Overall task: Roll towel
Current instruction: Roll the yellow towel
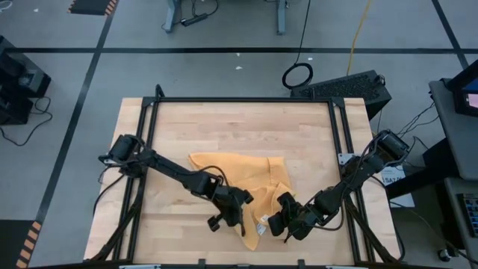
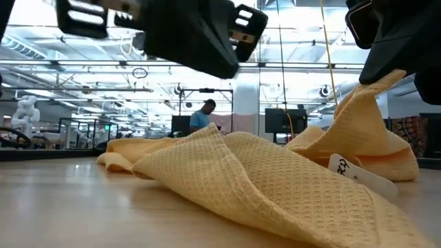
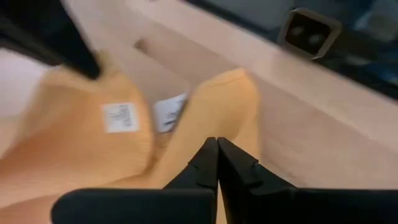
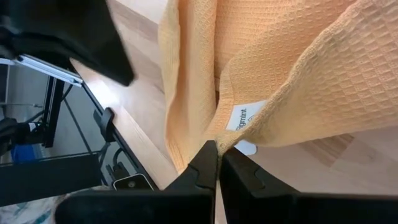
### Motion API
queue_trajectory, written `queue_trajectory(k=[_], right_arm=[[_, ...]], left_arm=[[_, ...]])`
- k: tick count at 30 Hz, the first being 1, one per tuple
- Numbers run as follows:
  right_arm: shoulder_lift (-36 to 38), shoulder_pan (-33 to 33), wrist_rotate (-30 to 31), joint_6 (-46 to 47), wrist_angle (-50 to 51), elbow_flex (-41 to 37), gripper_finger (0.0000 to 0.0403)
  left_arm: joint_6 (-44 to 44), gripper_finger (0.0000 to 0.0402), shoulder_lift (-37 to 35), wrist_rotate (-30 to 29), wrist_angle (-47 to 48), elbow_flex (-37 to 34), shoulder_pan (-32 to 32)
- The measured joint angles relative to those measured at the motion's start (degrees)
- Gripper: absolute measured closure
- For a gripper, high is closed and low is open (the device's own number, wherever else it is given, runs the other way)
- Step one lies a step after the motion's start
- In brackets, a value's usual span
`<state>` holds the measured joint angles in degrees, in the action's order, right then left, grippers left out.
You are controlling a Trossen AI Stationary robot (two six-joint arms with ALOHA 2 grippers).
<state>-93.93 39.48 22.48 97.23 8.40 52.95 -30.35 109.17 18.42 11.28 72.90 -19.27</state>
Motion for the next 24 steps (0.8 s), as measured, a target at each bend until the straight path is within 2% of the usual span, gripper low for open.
queue_trajectory(k=[4, 11, 13, 18, 24], right_arm=[[0.0, 0.0, 0.0, 0.0, 0.0, 0.0, 0.0401], [0.0, 0.0, 0.0, 0.0, -0.1, 0.0, 0.0401], [0.0, 0.0, 0.0, 0.0, -0.1, 0.0, 0.0401], [0.0, 0.0, -0.1, -0.4, -0.4, 0.0, 0.0401], [0.0, 0.0, -0.1, -0.5, -0.4, 0.0, 0.0401]], left_arm=[[0.8, 0.0356, 1.1, 1.4, 2.5, -0.1, 0.2], [-1.9, 0.0224, 2.8, 1.3, -1.2, -0.1, 0.3], [-3.1, 0.0201, 3.8, 0.8, -2.2, -0.1, 0.3], [-3.2, 0.0198, 7.5, 1.4, -1.7, -0.1, 0.4], [-3.4, 0.0245, 9.7, 0.2, -2.0, -0.1, 0.6]])
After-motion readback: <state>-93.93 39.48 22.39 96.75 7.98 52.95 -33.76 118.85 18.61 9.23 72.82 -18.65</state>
